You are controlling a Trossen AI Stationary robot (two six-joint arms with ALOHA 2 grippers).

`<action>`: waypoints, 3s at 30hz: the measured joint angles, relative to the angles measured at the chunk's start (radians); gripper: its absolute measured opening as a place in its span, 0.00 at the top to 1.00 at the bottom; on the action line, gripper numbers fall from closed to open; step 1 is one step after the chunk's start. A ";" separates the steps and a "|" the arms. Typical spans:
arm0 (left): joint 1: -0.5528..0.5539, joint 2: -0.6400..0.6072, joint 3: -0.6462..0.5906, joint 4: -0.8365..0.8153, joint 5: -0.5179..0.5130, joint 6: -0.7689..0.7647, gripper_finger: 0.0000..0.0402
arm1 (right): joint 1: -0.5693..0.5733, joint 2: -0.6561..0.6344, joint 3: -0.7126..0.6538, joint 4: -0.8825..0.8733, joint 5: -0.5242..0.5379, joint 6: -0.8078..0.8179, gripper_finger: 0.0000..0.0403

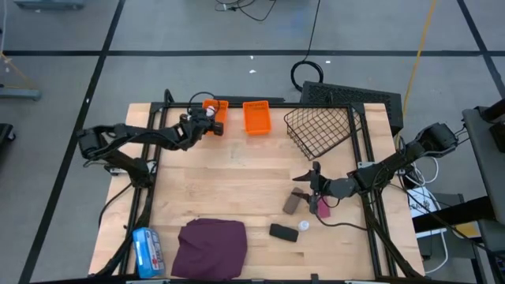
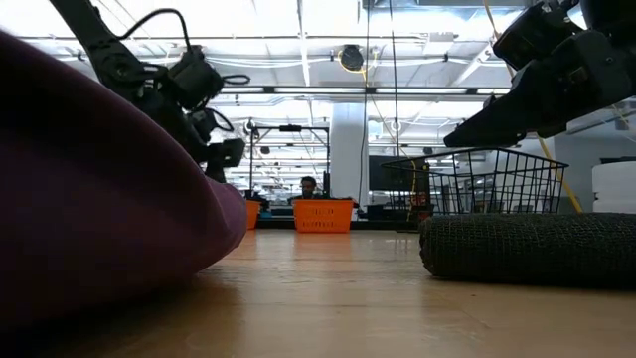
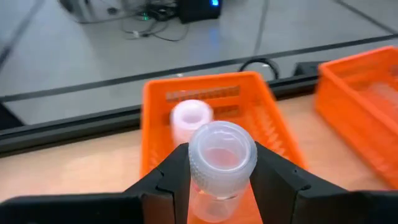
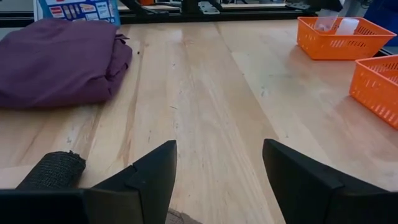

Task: Pick & Place Medicine items
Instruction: Put the bottom transparent pill bottle into the left orange bin, then adjust the left orange bin

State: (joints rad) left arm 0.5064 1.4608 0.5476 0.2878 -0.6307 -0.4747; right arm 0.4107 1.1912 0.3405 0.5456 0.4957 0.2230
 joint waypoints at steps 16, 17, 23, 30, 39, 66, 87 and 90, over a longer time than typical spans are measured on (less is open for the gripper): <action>0.022 0.150 0.002 0.010 -0.055 -0.141 0.67 | 0.000 0.000 0.000 -0.004 0.000 0.000 0.45; 0.022 0.154 0.002 0.012 -0.057 -0.149 0.67 | 0.000 0.000 0.000 -0.004 0.000 0.000 0.45; 0.022 0.154 0.002 0.015 -0.058 -0.180 0.57 | 0.000 0.000 0.000 -0.005 0.000 0.000 0.46; 0.022 0.156 0.002 0.015 -0.047 -0.185 0.37 | 0.001 0.000 0.000 -0.005 0.000 0.000 0.47; 0.021 0.156 0.002 0.068 -0.027 -0.184 0.31 | 0.001 0.000 0.000 -0.005 -0.003 0.000 0.46; -0.114 -0.291 0.001 0.077 0.052 0.106 0.38 | 0.129 -0.142 0.012 -0.069 -0.244 -0.053 0.47; -0.305 -0.373 0.002 -0.107 0.002 0.037 0.37 | 0.599 0.007 0.175 -0.629 0.079 0.558 0.47; -0.305 -0.373 0.002 -0.310 0.041 -0.110 0.37 | 0.600 0.007 0.175 -0.629 0.079 0.571 0.47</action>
State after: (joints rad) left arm 0.2012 1.0882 0.5499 -0.0219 -0.5893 -0.5843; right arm 1.0103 1.1980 0.5159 -0.0834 0.5747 0.7939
